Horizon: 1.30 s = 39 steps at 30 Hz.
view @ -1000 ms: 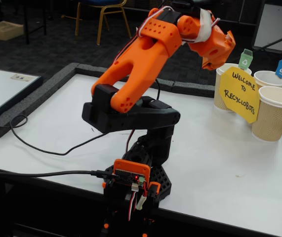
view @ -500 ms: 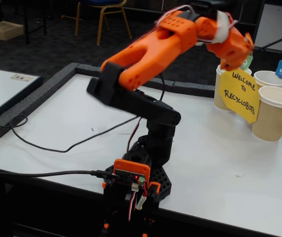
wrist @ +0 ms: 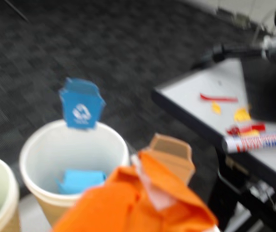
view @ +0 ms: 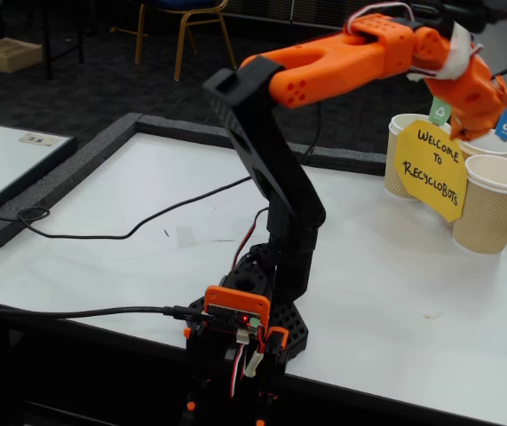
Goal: Sort rubbish by color.
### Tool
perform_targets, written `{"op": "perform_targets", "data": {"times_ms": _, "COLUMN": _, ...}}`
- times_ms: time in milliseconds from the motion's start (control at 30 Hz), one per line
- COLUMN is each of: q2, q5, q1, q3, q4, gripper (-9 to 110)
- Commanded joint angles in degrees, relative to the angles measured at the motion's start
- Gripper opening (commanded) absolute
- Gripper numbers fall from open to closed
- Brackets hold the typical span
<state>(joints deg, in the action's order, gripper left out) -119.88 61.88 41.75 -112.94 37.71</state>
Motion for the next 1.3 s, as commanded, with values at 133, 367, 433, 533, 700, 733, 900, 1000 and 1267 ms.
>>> {"op": "perform_targets", "data": {"times_ms": 133, "q2": 6.8, "q5": 10.7, "q1": 2.5, "q3": 16.8, "q4": -2.5, "gripper": 0}}
{"op": "perform_targets", "data": {"times_ms": 367, "q2": 13.7, "q5": 12.7, "q1": 2.5, "q3": 24.0, "q4": -3.4, "gripper": 0}}
{"op": "perform_targets", "data": {"times_ms": 433, "q2": 14.9, "q5": 13.1, "q1": 2.5, "q3": 24.7, "q4": -4.3, "gripper": 0}}
{"op": "perform_targets", "data": {"times_ms": 533, "q2": 17.0, "q5": 13.2, "q1": 2.7, "q3": 24.9, "q4": -7.9, "gripper": 0}}
{"op": "perform_targets", "data": {"times_ms": 700, "q2": 19.9, "q5": 13.3, "q1": 3.0, "q3": 26.7, "q4": -8.9, "gripper": 0}}
{"op": "perform_targets", "data": {"times_ms": 733, "q2": 20.5, "q5": 13.3, "q1": 3.1, "q3": 26.9, "q4": -9.0, "gripper": 0}}
{"op": "perform_targets", "data": {"times_ms": 900, "q2": 22.2, "q5": 13.3, "q1": 3.3, "q3": 27.2, "q4": -9.0, "gripper": 0}}
{"op": "perform_targets", "data": {"times_ms": 1000, "q2": 22.3, "q5": 13.3, "q1": 3.5, "q3": 27.1, "q4": -9.0, "gripper": 4}}
{"op": "perform_targets", "data": {"times_ms": 1267, "q2": 22.3, "q5": 13.3, "q1": 4.0, "q3": 26.7, "q4": -9.0, "gripper": 18}}
